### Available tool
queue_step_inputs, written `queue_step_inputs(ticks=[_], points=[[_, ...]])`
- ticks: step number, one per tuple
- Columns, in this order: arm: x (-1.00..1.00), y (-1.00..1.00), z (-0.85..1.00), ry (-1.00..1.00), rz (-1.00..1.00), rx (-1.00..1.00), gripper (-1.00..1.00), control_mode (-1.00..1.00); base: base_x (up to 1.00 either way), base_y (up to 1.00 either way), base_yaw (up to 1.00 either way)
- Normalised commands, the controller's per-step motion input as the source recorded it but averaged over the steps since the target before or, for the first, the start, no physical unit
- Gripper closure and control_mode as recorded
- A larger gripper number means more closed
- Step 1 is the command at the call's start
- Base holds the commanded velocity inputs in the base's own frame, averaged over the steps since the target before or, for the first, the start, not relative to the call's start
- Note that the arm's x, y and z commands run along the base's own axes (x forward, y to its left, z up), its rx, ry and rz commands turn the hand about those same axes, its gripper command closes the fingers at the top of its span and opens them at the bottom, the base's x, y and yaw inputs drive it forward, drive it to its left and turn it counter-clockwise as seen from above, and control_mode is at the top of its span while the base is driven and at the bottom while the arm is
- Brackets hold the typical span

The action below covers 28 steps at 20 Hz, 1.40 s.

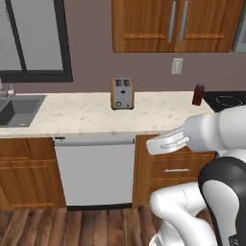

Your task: Collect the paprika, mayonnaise, and shaker from the cabinet and place them next to the stove.

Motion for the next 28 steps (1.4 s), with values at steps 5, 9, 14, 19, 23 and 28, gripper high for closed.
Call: queue_step_inputs(ticks=[5,9,14,19,23,28], points=[[0.00,0.00,0.00,0.00,0.00,0.00,-1.00,1.00,0.00,1.00,0.13],[0.00,0.00,0.00,0.00,0.00,0.00,-1.00,1.00,0.00,1.00,0.14],[0.00,0.00,0.00,0.00,0.00,0.00,-1.00,1.00,0.00,1.00,0.14],[0.00,0.00,0.00,0.00,0.00,0.00,-1.00,1.00,0.00,1.00,0.14],[0.00,0.00,0.00,0.00,0.00,0.00,-1.00,1.00,0.28,1.00,0.09],[0.00,0.00,0.00,0.00,0.00,0.00,-1.00,1.00,0.65,1.00,0.05]])
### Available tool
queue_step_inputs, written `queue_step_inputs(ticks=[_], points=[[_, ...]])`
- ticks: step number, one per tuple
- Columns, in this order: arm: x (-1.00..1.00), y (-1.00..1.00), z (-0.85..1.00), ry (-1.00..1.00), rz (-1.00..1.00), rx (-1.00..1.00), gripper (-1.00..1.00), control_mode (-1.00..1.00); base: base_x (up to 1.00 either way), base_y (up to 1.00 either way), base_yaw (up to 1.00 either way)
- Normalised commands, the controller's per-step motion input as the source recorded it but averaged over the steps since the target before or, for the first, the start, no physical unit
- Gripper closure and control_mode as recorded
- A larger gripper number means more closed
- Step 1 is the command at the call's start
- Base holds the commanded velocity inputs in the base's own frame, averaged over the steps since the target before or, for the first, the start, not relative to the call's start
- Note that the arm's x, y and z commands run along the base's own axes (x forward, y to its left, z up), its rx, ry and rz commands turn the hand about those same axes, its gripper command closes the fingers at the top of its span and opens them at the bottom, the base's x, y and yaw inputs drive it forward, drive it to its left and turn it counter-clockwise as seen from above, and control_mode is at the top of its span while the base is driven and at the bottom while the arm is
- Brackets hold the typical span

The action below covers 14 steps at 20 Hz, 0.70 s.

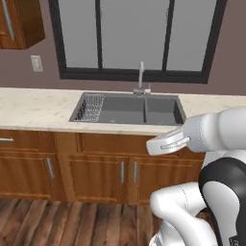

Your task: Collect the paprika, mayonnaise, and shaker from the cabinet and place them next to the stove.

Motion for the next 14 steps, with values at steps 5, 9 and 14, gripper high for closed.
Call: queue_step_inputs(ticks=[5,9,14], points=[[0.00,0.00,0.00,0.00,0.00,0.00,-1.00,1.00,0.86,1.00,0.04],[0.00,0.00,0.00,0.00,0.00,0.00,-1.00,1.00,0.84,1.00,0.04],[0.00,0.00,0.00,0.00,0.00,0.00,-1.00,1.00,0.71,1.00,0.06]])
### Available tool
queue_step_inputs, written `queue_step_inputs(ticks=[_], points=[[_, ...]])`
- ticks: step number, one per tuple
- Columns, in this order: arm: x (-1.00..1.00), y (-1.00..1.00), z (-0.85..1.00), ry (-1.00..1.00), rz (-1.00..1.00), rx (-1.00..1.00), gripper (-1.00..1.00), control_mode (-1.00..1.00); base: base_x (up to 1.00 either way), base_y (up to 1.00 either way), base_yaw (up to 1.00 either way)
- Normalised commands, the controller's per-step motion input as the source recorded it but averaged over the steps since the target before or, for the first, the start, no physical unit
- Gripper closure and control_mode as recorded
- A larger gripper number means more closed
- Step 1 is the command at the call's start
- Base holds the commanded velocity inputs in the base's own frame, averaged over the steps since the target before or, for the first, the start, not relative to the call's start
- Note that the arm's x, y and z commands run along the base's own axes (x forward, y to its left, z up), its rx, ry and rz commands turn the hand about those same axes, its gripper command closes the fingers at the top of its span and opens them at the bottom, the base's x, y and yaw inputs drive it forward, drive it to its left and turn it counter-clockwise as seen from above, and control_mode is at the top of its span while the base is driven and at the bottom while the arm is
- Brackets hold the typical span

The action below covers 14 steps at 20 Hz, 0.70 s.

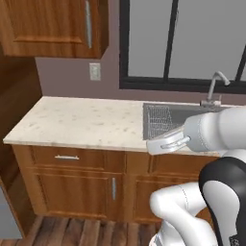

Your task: Collect the paprika, mayonnaise, and shaker from the cabinet and place them next to the stove.

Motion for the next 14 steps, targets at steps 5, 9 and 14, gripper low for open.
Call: queue_step_inputs(ticks=[5,9,14], points=[[0.00,0.00,0.00,0.00,0.00,0.00,-1.00,1.00,0.17,1.00,0.10],[0.00,0.00,0.00,0.00,0.00,0.00,-1.00,1.00,0.00,1.00,0.14],[0.00,0.00,0.00,0.00,0.00,0.00,-1.00,1.00,-0.03,1.00,0.15]])
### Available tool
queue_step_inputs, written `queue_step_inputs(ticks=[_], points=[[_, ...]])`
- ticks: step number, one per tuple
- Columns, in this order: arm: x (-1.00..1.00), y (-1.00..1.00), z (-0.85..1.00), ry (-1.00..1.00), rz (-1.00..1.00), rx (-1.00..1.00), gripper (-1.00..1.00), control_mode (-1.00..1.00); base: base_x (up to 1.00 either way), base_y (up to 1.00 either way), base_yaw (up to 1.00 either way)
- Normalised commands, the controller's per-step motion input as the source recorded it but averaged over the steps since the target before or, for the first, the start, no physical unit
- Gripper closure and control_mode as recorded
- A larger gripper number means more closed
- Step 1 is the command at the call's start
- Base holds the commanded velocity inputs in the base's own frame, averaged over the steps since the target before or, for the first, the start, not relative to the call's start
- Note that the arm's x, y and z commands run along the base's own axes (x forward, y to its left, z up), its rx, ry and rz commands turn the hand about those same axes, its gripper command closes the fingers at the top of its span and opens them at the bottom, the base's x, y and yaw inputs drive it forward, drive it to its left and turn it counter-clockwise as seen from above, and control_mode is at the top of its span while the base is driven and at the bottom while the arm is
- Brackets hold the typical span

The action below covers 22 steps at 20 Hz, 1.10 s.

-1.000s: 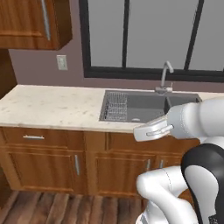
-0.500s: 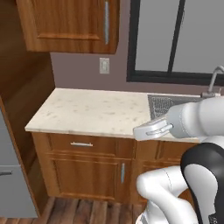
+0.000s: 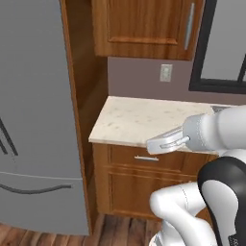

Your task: Collect the paprika, mayonnaise, and shaker from the cabinet and place them next to the stove.

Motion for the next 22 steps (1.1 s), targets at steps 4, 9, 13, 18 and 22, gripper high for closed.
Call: queue_step_inputs(ticks=[4,9,13,18,22], points=[[0.00,0.00,0.00,0.00,0.00,0.00,-1.00,1.00,-0.04,1.00,0.12],[0.00,0.00,0.00,0.00,0.00,0.00,-1.00,1.00,-0.12,1.00,0.08],[0.00,0.00,0.00,0.00,0.00,0.00,-1.00,1.00,-0.21,1.00,0.04],[0.00,0.00,0.00,0.00,0.00,0.00,-1.00,1.00,-0.10,1.00,0.00],[0.00,0.00,0.00,0.00,0.00,0.00,-1.00,1.00,-0.01,1.00,-0.05]])
